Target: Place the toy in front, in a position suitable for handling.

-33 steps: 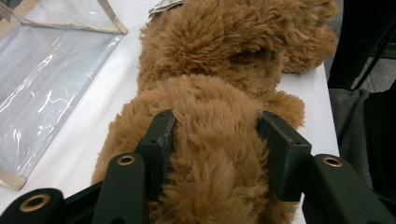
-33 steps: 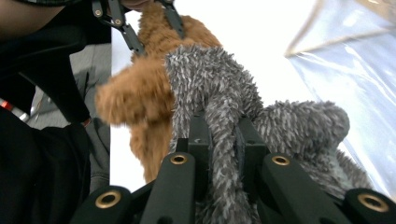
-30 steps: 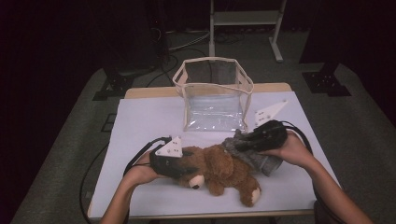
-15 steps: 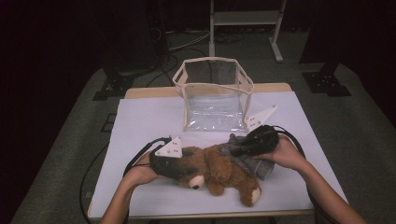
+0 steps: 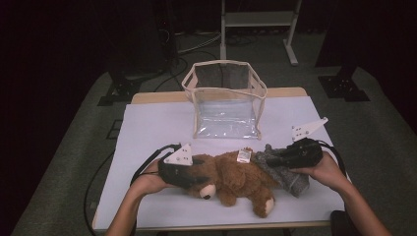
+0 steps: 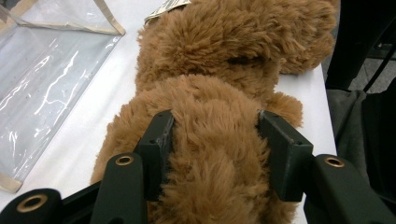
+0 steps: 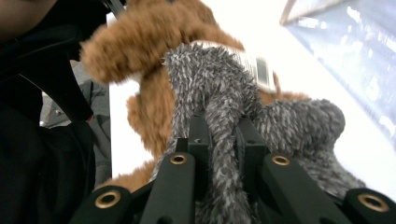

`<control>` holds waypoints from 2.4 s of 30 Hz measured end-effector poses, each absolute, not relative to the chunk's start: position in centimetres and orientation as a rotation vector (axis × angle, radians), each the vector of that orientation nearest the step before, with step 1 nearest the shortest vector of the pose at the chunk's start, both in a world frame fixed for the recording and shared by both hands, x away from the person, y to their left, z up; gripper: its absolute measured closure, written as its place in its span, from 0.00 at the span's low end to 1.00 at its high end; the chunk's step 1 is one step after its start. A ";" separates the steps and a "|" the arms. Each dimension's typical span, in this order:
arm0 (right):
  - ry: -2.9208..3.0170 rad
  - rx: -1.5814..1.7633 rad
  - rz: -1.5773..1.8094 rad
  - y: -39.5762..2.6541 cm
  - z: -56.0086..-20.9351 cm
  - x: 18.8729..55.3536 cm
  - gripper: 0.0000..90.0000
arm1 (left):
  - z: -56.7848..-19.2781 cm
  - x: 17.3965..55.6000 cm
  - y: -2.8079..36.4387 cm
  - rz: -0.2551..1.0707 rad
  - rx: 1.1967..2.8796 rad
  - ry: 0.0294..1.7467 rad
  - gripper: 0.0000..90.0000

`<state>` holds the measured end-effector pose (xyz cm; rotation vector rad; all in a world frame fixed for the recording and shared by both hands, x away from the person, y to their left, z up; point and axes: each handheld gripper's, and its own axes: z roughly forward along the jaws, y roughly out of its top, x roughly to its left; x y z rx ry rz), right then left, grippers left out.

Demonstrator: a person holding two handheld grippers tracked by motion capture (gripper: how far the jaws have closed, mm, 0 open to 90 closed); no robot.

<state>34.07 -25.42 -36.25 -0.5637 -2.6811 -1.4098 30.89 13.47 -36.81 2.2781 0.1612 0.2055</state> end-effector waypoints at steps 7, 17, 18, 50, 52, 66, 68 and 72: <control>-2.726 -0.400 -1.444 -21.5 -32.4 34.5 0.88 | -36.8 30.9 13.4 0.210 2.274 0.156 0.54; -2.745 -0.231 -1.386 -14.5 -31.8 36.0 0.88 | -37.0 30.8 13.4 0.214 2.266 0.152 0.54; -2.751 -0.225 -1.355 -14.1 -32.3 36.1 0.88 | -37.0 30.8 13.4 0.212 2.267 0.151 0.54; -2.755 -0.192 -1.384 -14.3 -30.0 34.6 0.88 | -38.1 30.7 14.6 0.201 2.201 0.199 0.51; -2.764 -0.137 -1.358 -12.5 -29.7 35.0 0.88 | -38.1 30.7 14.4 0.203 2.202 0.198 0.51; -2.746 -0.228 -1.219 -12.0 -35.5 35.5 0.88 | -38.3 30.7 16.0 0.200 2.161 0.319 0.29; -2.753 -0.222 -1.219 -12.3 -35.1 35.3 0.88 | -38.4 30.5 15.8 0.215 2.171 0.287 0.40; -2.763 -0.170 -1.264 -11.3 -33.4 34.9 0.88 | -38.9 30.7 15.5 0.224 2.162 0.281 0.51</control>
